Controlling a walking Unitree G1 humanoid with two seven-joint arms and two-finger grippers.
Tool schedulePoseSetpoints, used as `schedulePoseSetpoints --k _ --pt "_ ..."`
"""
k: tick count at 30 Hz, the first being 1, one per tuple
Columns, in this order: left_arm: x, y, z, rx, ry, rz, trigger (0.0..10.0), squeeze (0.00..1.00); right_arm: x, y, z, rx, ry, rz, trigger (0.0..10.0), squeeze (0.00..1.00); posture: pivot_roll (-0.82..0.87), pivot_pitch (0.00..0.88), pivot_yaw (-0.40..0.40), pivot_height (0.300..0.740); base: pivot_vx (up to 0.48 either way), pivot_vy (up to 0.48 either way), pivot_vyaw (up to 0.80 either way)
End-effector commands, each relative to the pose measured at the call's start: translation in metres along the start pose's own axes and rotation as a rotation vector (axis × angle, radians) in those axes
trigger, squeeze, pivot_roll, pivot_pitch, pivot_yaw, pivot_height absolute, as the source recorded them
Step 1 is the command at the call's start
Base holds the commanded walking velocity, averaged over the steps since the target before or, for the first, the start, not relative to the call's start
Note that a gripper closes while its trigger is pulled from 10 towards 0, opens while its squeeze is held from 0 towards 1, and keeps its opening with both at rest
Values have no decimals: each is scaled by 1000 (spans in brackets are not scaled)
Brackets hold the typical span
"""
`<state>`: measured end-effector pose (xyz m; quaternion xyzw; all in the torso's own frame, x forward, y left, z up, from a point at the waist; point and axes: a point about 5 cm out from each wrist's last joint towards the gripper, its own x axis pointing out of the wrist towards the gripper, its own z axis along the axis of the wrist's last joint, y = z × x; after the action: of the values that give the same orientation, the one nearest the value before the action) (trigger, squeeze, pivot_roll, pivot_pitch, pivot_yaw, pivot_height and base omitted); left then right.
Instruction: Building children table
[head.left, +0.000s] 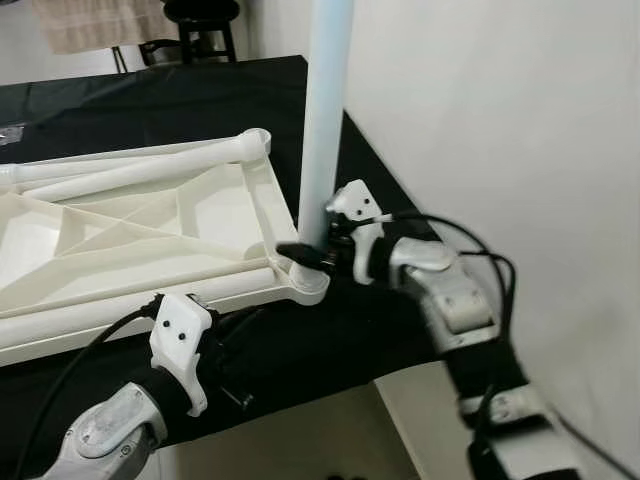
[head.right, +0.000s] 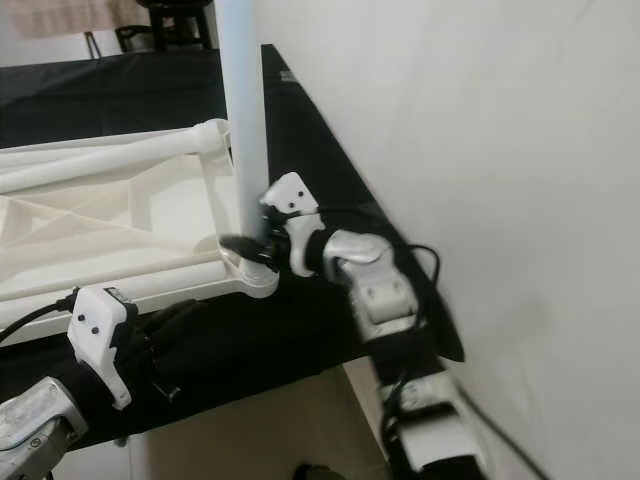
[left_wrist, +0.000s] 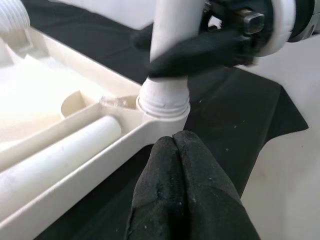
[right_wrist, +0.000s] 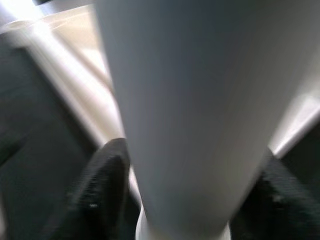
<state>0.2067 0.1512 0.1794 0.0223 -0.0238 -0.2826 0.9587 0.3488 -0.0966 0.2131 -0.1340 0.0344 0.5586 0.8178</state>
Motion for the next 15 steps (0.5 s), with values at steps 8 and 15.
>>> schedulePoseSetpoints --k 8,15 --pt "-3 -5 -6 -9 28 -11 0 0 5 -10 24 -116 2 264 10000 153 157 186 -129 740 0 0 0" --pt "-3 -8 -6 -14 25 -14 0 0 12 -17 27 -91 -38 307 0 0 159 197 -133 740 0 0 0"
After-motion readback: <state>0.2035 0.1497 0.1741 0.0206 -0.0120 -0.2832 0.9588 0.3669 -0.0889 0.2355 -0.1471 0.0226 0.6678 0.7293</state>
